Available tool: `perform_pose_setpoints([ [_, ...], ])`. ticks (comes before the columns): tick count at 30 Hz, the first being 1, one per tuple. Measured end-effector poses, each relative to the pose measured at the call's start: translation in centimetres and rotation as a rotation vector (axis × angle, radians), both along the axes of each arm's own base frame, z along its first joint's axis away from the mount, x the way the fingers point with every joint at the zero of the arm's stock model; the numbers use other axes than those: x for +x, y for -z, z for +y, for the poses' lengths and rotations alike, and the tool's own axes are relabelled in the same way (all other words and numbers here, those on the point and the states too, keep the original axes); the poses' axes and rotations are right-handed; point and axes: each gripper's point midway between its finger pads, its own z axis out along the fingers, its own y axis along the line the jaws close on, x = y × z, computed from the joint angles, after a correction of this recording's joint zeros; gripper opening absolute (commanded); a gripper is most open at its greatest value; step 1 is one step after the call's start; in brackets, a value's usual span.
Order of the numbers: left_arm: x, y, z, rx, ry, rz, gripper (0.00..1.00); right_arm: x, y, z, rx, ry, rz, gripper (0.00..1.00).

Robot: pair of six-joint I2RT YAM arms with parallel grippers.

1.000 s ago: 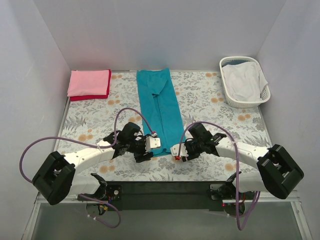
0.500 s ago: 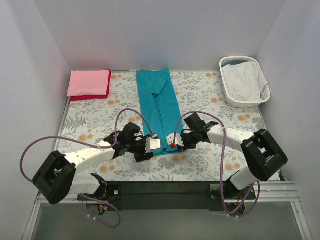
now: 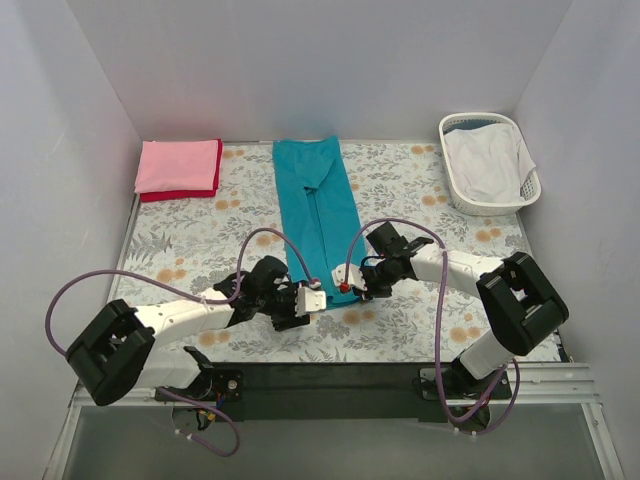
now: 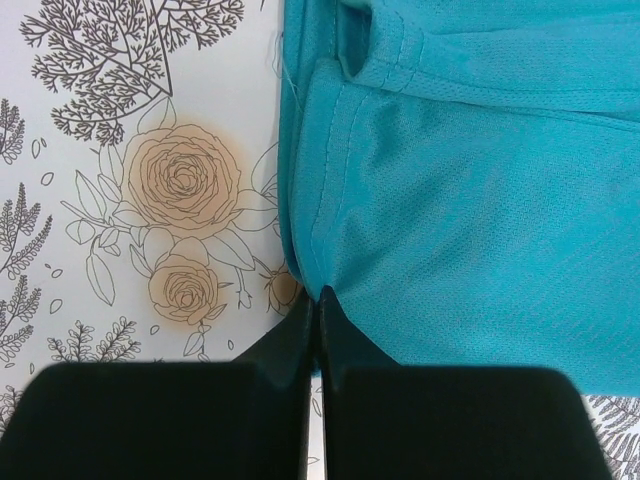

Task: Fold and stack the t-shirts
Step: Fold the tshirt

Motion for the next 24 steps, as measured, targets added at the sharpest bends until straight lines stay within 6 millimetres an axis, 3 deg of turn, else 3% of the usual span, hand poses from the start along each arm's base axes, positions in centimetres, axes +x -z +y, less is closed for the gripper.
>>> perform_pose_setpoints([
  [6, 1.4, 1.0, -0.5, 0.024, -0.032, -0.030, 0.45, -0.2, 0.0, -0.1, -0.005, 0.002, 0.011, 0.01],
  [15, 2.2, 1.3, -1.2, 0.033, -0.031, -0.034, 0.00, -0.7, 0.0, -0.2, -0.014, 0.033, 0.053, 0.01],
  [20, 1.3, 1.1, -0.6, 0.053, -0.019, -0.008, 0.00, -2.4, -0.3, -0.5, -0.033, 0.069, 0.128, 0.01],
  [24, -1.3, 0.7, 0.0, 0.073, 0.014, 0.083, 0.00, -5.5, -1.7, 0.1, -0.033, 0.075, 0.187, 0.01],
])
